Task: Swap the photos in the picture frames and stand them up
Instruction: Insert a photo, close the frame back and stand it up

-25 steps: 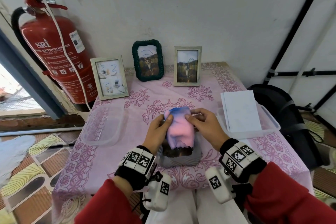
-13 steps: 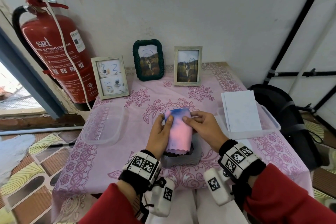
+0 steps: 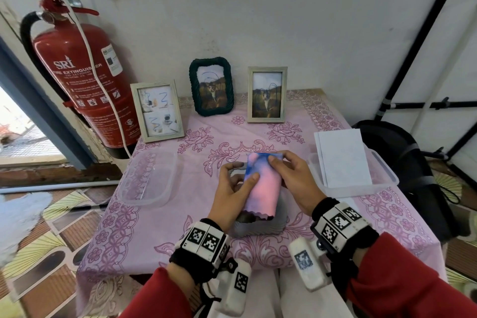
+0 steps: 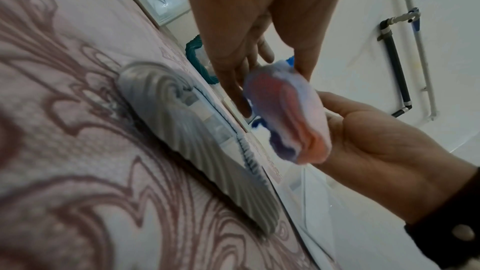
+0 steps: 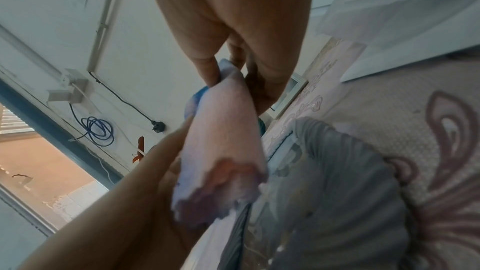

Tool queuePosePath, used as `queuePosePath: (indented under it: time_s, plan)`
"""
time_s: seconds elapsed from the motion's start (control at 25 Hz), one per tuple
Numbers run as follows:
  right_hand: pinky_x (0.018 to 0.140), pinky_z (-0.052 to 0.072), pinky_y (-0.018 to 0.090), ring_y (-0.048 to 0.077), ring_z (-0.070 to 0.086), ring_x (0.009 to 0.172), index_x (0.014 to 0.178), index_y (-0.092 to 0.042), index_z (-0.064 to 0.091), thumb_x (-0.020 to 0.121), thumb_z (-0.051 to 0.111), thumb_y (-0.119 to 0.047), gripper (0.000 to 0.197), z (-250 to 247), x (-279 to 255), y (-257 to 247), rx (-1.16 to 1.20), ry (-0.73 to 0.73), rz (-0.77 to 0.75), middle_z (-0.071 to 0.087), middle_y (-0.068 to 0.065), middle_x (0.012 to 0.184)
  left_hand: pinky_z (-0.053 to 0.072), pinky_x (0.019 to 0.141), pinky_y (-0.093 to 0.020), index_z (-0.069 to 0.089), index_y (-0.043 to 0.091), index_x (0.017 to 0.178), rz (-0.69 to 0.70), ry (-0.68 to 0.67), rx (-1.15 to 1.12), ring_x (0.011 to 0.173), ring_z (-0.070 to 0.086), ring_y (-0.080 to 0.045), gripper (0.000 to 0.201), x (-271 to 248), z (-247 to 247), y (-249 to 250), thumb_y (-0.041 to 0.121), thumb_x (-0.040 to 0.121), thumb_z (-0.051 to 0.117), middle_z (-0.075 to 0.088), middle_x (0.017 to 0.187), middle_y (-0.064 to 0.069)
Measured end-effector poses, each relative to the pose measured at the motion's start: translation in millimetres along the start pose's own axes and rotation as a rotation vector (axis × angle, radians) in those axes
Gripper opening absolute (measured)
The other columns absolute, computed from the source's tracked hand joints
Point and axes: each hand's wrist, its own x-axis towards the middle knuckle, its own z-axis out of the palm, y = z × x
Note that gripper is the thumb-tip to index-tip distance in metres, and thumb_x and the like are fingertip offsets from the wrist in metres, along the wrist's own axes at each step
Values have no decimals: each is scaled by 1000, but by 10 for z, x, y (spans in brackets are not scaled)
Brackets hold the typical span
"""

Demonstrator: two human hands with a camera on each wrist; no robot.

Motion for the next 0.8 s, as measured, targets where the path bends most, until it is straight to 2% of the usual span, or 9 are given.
queuePosePath:
  time_s: [0.12, 0.24, 0.32, 0.4, 0.48, 0.6, 0.64, 0.72, 0.8]
  plan:
    - [81, 47, 37, 24, 56, 90, 103, 8, 57, 93, 53, -9, 20, -43, 44, -29, -23, 22, -1, 62, 19, 97, 53, 70, -28, 46, 21, 117, 2, -31, 48, 75, 62, -15, 43, -47, -9, 19, 9, 82, 68, 65, 84, -9]
    - [73, 50, 31, 23, 61, 85, 106, -3, 58, 91, 55, -8, 16, -43, 55, -56, -2, -1, 29, 65, 16, 94, 54, 79, -28, 46, 18, 125, -37, -22, 69, 92, 64, -16, 49, -30, -20, 50, 8, 82, 68, 63, 107, -11]
    - [69, 52, 26, 18, 63, 81, 107, -10, 58, 90, 56, -9, 16, -29, 47, -59, 20, -22, 35, 67, 12, 91, 54, 86, -35, 40, 22, 132, -88, -70, -20, 100, 64, -21, 57, -33, -14, 66, 5, 84, 65, 62, 116, -14]
    - [74, 53, 26, 15, 64, 82, 106, -9, 61, 90, 57, -8, 17, -15, 50, -55, 23, -37, 17, 68, 10, 92, 55, 84, -38, 35, 28, 135, -107, -111, -92, 94, 67, -23, 61, -57, -17, 70, 1, 86, 60, 67, 108, -16]
    - [81, 52, 28, 16, 63, 87, 104, -4, 64, 89, 58, -7, 16, -21, 64, -63, -9, -22, -20, 68, 13, 97, 57, 78, -34, 30, 31, 136, -66, -129, -97, 88, 69, -20, 63, -94, -37, 58, 0, 88, 57, 71, 100, -14]
    - [79, 53, 30, 19, 62, 89, 100, -2, 67, 86, 62, -6, 15, -36, 97, -60, -78, 11, -40, 67, 17, 99, 57, 74, -31, 24, 33, 135, 41, -158, -49, 90, 69, -21, 64, -136, -97, 67, -3, 90, 52, 70, 103, -14]
    - [75, 54, 27, 19, 62, 88, 98, -3, 67, 86, 63, -6, 14, -29, 107, -55, -84, 16, -31, 66, 17, 98, 57, 76, -32, 26, 30, 134, 79, -164, -11, 92, 68, -21, 60, -145, -121, 78, -4, 91, 51, 69, 106, -13]
    - [64, 55, 20, 17, 62, 81, 96, -3, 67, 85, 63, -6, 12, -2, 130, -36, -88, 9, -11, 66, 16, 94, 54, 82, -32, 45, 20, 127, 148, -176, 155, 96, 65, -17, 42, -157, -158, 102, -3, 92, 49, 66, 109, -5]
    - [55, 53, 17, 12, 61, 72, 99, 0, 65, 87, 61, -6, 14, 24, 160, -11, -102, -9, 16, 65, 12, 89, 48, 87, -21, 65, 18, 109, 189, -172, 329, 101, 61, -6, 32, -173, -207, 122, -3, 93, 47, 65, 110, 0]
